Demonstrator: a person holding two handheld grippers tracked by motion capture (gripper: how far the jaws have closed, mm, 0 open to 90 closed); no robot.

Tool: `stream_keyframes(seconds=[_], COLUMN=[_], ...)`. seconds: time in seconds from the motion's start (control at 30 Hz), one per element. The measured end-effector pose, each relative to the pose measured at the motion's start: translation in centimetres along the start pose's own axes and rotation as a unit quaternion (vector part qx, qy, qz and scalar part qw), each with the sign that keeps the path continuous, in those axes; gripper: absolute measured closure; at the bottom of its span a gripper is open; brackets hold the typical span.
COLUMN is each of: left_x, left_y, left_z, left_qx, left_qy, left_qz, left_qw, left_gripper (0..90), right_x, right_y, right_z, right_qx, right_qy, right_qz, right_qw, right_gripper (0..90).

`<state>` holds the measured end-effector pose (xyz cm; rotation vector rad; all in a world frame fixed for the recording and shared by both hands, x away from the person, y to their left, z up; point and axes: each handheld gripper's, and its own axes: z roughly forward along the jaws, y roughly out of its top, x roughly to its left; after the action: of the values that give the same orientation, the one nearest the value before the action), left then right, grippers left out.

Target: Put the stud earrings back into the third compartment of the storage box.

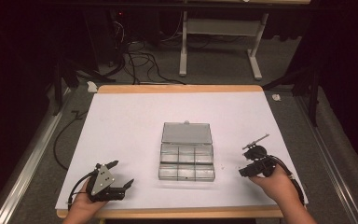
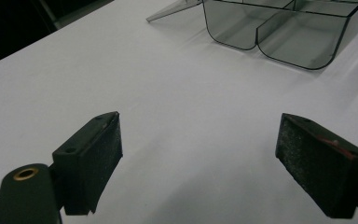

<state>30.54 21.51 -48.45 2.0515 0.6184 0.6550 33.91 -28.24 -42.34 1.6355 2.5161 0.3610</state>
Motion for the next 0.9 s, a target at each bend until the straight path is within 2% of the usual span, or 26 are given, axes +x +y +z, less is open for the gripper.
stream_keyframes(seconds=[0.17, 0.23, 0.4, 0.57, 0.9], left_x=[0.0, 0.0, 0.0, 0.0, -0.1], left_y=[0.0, 0.0, 0.0, 0.0, 0.0], left_z=[0.0, 0.0, 0.0, 0.0, 0.0], left_qx=[0.001, 0.000, 0.000, -0.001, -0.001], left_qy=[0.000, 0.000, 0.000, -0.001, 0.000], left_qz=[-0.001, 0.000, 0.001, 0.001, 0.002], left_qw=[1.0000, 1.0000, 1.0000, 1.0000, 1.0000], left_gripper=[15.2, 15.1, 15.2, 15.2, 15.2], right_x=[0.1, 0.3, 0.5, 0.1, -0.2], right_y=[0.6, 0.9, 1.4, 1.9, 3.1], right_z=[0.1, 0.3, 0.4, 0.6, 1.4], right_qx=[0.019, 0.030, 0.035, 0.041, 0.053], right_qy=[0.016, 0.009, 0.005, 0.004, 0.008], right_qz=[0.002, -0.007, -0.009, -0.001, -0.002], right_qw=[0.9997, 0.9995, 0.9993, 0.9992, 0.9985], right_gripper=[59.3, 61.8, 64.2, 68.9, 74.8])
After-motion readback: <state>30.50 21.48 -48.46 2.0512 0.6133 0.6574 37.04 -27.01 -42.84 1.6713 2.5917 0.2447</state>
